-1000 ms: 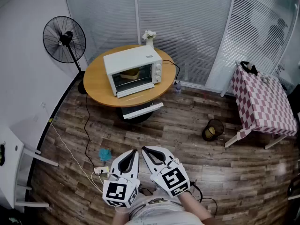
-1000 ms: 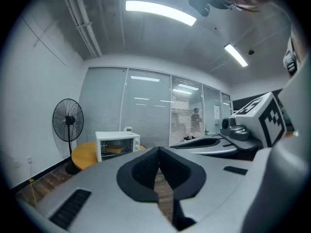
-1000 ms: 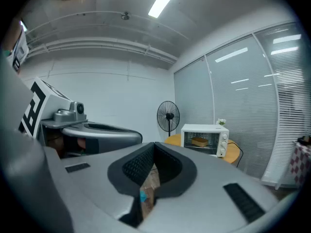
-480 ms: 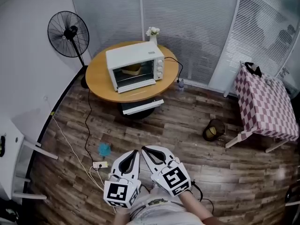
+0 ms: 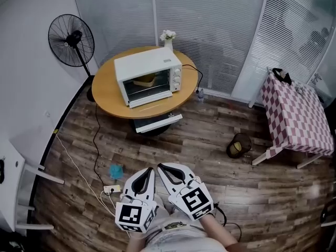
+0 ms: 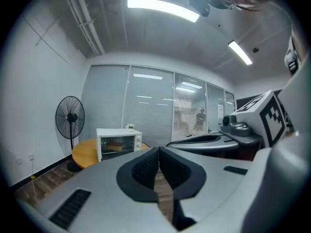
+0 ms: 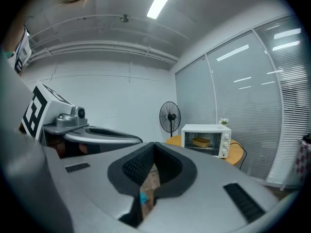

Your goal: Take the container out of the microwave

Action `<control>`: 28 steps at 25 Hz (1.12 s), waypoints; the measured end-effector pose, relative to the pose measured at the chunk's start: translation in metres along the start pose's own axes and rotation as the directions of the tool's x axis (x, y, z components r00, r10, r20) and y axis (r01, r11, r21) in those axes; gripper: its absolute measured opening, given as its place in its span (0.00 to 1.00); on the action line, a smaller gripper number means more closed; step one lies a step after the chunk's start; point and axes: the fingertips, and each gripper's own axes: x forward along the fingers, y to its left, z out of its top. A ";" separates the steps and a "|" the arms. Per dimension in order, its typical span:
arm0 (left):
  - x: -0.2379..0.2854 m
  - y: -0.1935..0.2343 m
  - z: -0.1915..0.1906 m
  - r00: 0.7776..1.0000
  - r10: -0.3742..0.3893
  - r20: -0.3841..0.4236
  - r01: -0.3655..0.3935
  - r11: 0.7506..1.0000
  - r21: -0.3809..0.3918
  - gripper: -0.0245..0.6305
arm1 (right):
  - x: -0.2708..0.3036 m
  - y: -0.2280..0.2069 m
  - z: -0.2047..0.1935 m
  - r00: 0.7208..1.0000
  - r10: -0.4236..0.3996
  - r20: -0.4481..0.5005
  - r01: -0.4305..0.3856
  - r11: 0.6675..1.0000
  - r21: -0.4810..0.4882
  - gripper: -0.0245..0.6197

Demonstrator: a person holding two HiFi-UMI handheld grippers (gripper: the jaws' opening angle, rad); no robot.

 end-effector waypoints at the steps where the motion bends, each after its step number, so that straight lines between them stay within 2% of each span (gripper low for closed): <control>1: 0.006 0.005 0.002 1.000 -0.010 0.002 0.010 1.000 0.002 0.06 | 0.006 -0.004 0.001 1.000 -0.010 0.001 0.010 1.000 0.000 0.03; 13: 0.089 0.093 0.026 0.994 -0.106 -0.005 0.106 0.993 0.044 0.06 | 0.105 -0.069 0.016 0.992 -0.128 -0.002 0.128 0.991 0.036 0.03; 19: 0.115 0.130 0.029 0.989 -0.145 -0.016 0.146 0.988 0.048 0.06 | 0.150 -0.081 0.020 0.988 -0.154 -0.005 0.154 0.987 0.049 0.03; 28: 0.125 0.175 0.026 0.982 -0.184 -0.029 0.185 0.982 0.036 0.06 | 0.197 -0.075 0.022 0.984 -0.174 -0.027 0.175 0.983 0.050 0.03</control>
